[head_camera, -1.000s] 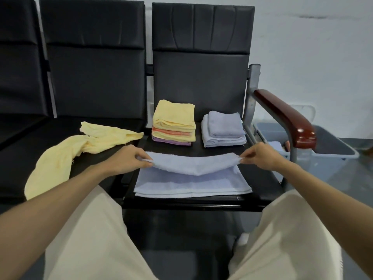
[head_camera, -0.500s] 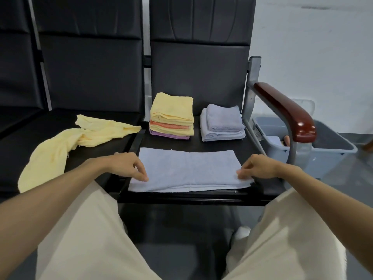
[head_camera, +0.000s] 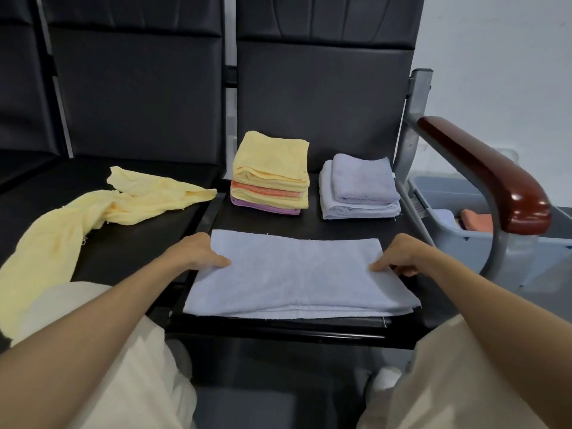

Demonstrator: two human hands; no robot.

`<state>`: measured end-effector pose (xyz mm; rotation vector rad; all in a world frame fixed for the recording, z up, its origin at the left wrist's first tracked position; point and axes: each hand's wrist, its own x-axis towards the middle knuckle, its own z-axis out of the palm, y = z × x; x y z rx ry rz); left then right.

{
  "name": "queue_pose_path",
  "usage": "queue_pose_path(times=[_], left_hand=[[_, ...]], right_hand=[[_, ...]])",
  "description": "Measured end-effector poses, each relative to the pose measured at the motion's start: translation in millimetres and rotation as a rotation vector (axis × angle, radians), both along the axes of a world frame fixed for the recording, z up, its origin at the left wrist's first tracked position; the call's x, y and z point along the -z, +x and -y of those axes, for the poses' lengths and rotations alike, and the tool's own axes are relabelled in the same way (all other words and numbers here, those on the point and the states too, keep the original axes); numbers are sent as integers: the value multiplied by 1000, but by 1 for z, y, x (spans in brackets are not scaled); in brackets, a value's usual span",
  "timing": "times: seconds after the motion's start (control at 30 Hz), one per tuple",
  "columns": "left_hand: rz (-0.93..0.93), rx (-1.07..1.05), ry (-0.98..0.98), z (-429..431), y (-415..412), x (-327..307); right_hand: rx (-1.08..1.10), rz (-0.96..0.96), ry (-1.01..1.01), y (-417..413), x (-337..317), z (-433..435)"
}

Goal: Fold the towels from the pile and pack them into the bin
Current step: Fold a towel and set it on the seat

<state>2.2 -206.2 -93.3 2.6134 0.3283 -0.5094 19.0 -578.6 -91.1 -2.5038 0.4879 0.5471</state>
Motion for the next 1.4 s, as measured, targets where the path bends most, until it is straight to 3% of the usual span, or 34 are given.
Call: queue_pose_path(times=[0.2,0.27,0.4,0.63,1.03,1.17,1.3,1.4], left_hand=[[149,42,-16,6,-6,2],[194,-11,-179,11,-10,-5],[75,-186,-655,22,-15,-26],[78,-155,-835,88,-6,-53],[-48,-35,-779,244,6,-15],[-137,-73,-870,260,-1,-1],[-35,-134,-910,241,-4,-7],[126,-144,-845,208,-1,-16]], right_hand=[[-34,-48,44,2,7,-4],[-49,-57,75,3,6,-3],[11,-20,173,6,6,0],[24,0,233,2,-5,2],[39,-21,341,-7,-10,6],[32,-18,392,-8,-8,9],[57,52,409,-7,-7,6],[-5,69,256,-12,-10,0]])
